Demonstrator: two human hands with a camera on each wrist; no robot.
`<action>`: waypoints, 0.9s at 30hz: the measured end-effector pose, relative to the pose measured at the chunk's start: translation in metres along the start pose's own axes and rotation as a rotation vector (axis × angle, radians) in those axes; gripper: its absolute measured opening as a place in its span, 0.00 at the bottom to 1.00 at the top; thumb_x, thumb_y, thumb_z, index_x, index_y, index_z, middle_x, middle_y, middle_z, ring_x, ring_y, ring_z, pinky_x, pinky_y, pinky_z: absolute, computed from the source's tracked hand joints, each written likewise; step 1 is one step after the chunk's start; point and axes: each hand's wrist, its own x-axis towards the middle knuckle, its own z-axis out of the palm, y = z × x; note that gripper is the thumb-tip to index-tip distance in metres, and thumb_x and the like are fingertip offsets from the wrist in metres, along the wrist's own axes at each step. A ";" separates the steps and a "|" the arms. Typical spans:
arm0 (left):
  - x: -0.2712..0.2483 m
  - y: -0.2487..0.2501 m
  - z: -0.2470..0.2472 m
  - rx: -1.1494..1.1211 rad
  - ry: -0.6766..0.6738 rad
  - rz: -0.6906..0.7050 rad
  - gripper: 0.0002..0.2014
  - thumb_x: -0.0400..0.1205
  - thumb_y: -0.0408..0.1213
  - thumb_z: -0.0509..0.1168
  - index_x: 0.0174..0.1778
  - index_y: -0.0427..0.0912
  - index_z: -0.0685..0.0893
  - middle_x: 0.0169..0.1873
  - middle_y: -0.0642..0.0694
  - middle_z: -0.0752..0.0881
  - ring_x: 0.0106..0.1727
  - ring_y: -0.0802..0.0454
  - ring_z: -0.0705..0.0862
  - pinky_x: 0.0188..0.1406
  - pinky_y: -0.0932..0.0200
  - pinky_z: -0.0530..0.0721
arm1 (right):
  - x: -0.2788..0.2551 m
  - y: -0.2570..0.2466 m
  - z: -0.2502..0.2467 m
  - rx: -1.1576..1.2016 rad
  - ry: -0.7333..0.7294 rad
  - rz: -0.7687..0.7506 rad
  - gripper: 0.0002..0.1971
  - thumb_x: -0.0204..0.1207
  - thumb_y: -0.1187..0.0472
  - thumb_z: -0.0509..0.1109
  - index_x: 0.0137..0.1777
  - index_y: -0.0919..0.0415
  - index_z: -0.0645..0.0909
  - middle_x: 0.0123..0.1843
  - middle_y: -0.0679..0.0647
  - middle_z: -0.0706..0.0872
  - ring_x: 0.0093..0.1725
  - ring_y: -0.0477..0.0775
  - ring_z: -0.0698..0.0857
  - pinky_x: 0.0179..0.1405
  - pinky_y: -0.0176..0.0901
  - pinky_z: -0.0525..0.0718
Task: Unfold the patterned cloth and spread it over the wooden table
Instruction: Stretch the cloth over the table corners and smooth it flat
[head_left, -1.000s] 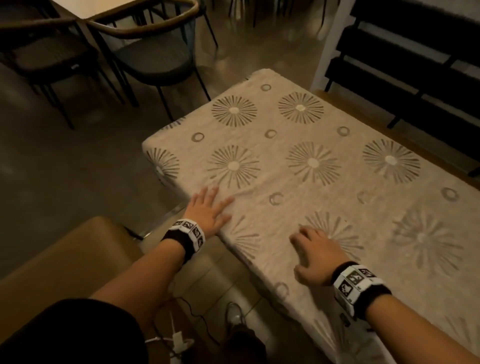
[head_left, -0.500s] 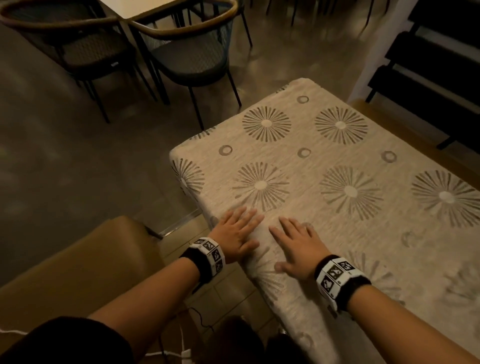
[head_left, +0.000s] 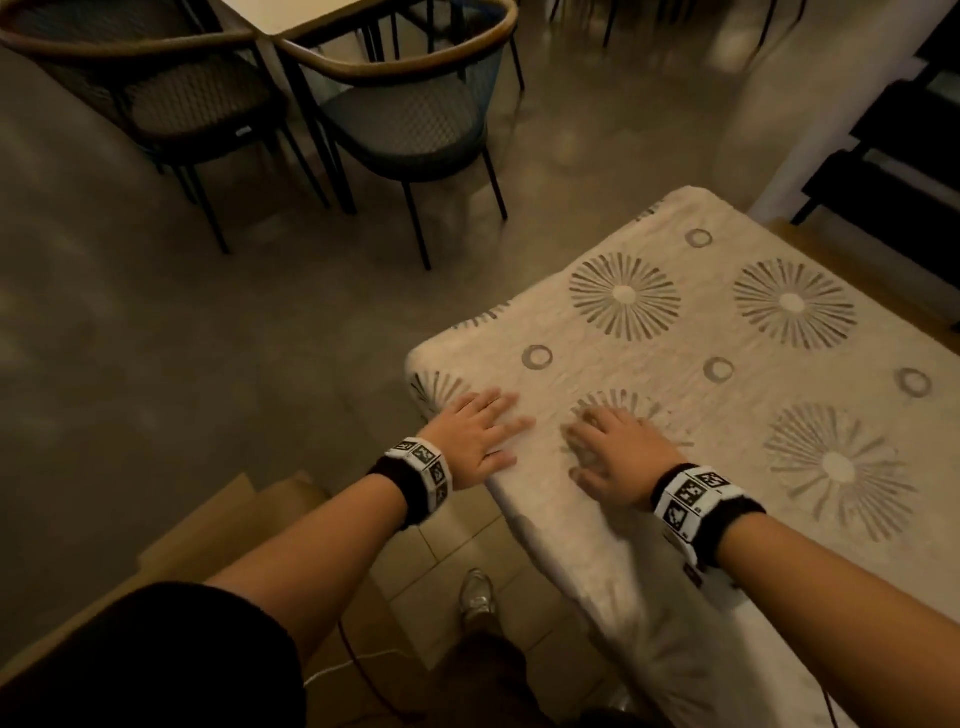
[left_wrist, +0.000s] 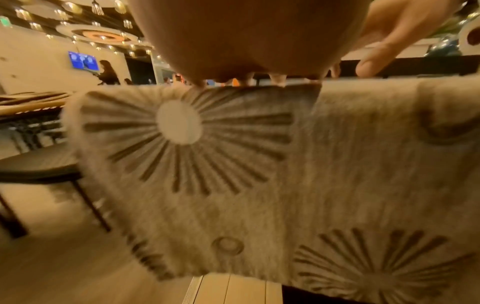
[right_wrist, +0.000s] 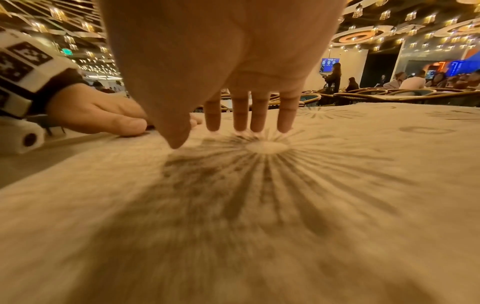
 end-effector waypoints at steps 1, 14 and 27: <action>-0.001 -0.016 0.003 -0.063 0.024 -0.070 0.36 0.77 0.67 0.31 0.83 0.61 0.48 0.85 0.47 0.46 0.85 0.44 0.44 0.80 0.44 0.37 | 0.013 -0.005 -0.002 -0.001 -0.030 0.018 0.35 0.74 0.37 0.63 0.79 0.47 0.61 0.81 0.55 0.60 0.78 0.61 0.63 0.72 0.58 0.69; 0.064 -0.071 -0.064 -0.554 0.013 -0.232 0.29 0.88 0.52 0.52 0.84 0.49 0.53 0.84 0.45 0.57 0.83 0.48 0.58 0.79 0.53 0.53 | 0.051 0.007 -0.022 0.073 -0.120 -0.002 0.35 0.60 0.36 0.73 0.66 0.42 0.67 0.71 0.51 0.64 0.70 0.56 0.65 0.66 0.60 0.72; 0.280 -0.032 -0.179 0.074 -0.059 0.000 0.17 0.83 0.47 0.61 0.64 0.45 0.81 0.61 0.42 0.83 0.63 0.40 0.81 0.59 0.52 0.80 | 0.016 0.281 -0.070 0.485 0.231 0.687 0.15 0.78 0.46 0.59 0.56 0.53 0.80 0.56 0.56 0.84 0.57 0.62 0.83 0.55 0.54 0.82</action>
